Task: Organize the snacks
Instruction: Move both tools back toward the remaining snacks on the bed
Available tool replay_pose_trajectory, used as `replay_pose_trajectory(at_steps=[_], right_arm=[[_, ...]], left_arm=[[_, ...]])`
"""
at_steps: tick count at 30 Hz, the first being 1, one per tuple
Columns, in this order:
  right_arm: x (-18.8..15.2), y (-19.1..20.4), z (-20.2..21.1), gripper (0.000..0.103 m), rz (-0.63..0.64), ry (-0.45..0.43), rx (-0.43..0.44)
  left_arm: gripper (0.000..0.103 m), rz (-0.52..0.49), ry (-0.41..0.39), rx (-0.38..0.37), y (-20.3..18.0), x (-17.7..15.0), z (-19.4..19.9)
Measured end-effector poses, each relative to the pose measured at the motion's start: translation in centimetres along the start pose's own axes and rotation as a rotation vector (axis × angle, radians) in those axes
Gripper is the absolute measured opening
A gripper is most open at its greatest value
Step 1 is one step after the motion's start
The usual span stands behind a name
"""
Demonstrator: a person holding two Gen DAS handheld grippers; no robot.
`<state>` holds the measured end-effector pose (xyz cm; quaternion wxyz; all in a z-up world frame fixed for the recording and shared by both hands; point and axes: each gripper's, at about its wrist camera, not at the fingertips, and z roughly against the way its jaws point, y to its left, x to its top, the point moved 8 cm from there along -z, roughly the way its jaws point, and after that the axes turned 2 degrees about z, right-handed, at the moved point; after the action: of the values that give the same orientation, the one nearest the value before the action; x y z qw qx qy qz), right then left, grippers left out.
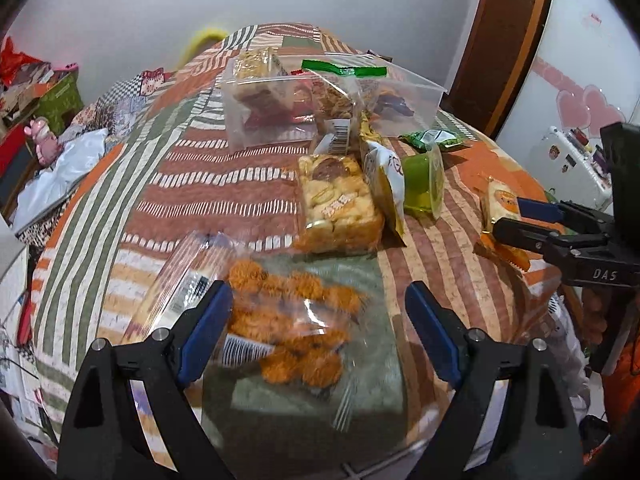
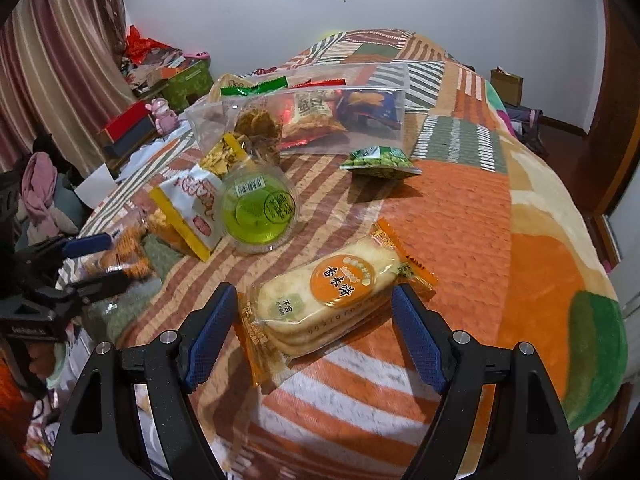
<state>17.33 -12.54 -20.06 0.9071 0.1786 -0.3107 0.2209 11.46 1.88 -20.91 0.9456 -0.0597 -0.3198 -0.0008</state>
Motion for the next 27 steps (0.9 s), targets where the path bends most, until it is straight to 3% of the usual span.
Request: replay_pose_trajectory(at_steps=[10, 16, 22, 27], right_arm=[[1.7, -1.4, -1.6, 0.077, -0.106, -0.007, 0.000], [2.4, -2.0, -1.9, 0.077, -0.156, 0.001, 0.010], [2.9, -3.0, -1.3, 0.081, -0.178, -0.028, -0.012], [3.2, -4.1, -2.7, 0.081, -0.240, -0.011, -0.010]], left_arm=[[0.087, -0.052, -0.013, 0.006, -1.2, 1.9, -2.4], [0.084, -0.008, -0.055, 0.028, 0.4, 2.6, 0.2], [0.084, 0.052, -0.030, 0.082, 3.7, 0.5, 3.0], [0.084, 0.113, 0.039, 0.047, 4.2, -1.9, 2.8]])
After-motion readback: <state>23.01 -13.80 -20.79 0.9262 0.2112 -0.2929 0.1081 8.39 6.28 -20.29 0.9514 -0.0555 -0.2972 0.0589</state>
